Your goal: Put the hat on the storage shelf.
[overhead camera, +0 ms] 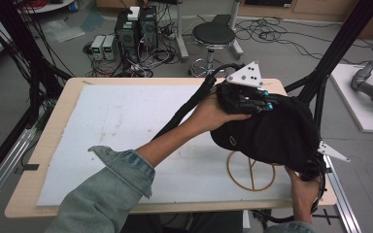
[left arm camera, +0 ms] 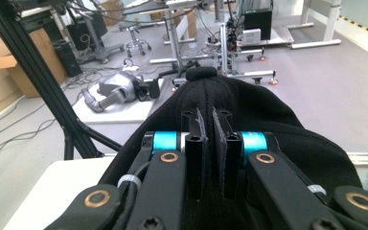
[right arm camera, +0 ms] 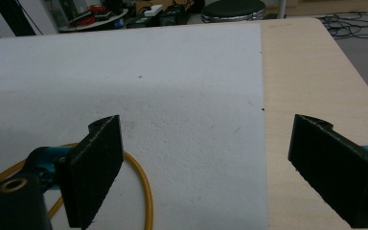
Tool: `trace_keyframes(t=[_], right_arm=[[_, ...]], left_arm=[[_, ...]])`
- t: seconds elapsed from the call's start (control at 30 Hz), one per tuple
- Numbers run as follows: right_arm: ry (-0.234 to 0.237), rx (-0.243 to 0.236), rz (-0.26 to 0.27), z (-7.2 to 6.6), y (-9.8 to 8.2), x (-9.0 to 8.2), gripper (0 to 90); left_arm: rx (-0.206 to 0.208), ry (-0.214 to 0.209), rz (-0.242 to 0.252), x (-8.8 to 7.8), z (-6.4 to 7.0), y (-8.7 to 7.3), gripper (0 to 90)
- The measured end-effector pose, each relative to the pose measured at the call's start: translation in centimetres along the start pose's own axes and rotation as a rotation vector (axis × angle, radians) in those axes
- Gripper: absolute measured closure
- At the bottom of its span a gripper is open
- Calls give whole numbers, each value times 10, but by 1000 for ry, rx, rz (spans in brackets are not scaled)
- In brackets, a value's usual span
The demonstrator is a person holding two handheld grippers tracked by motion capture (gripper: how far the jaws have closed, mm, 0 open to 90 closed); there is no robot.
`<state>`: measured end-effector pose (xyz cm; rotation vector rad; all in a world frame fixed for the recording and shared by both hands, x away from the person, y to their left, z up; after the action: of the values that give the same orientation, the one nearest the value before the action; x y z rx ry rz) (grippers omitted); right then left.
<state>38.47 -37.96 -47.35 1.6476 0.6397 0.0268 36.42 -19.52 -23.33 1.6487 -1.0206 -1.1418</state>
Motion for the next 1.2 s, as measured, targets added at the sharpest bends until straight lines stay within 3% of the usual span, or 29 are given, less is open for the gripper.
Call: trace_keyframes(t=[0.33,0.7,1.2], right_arm=[[-3,4,0,2,-1,-1,117],[-4,5,-3,2,-1,-1,117],[-9,15,2,3,-1,-3,117]], left_arm=[[-4,-10,-35,7,5,-19,848],[-8,-19,-42,10,9,-29,827],[-22,-47,-101,15,10,-49,647]])
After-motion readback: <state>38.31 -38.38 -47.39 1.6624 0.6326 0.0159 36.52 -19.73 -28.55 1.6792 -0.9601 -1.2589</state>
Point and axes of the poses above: each handheld gripper's, and its own axes: x roughly forward along the jaws, y roughly out of its top, z roughly to its right, the point moved 10 cm from there along x, roughly forward along the jaws, and after that the axes turned 7 degrees about y, right-handed, at the moved point
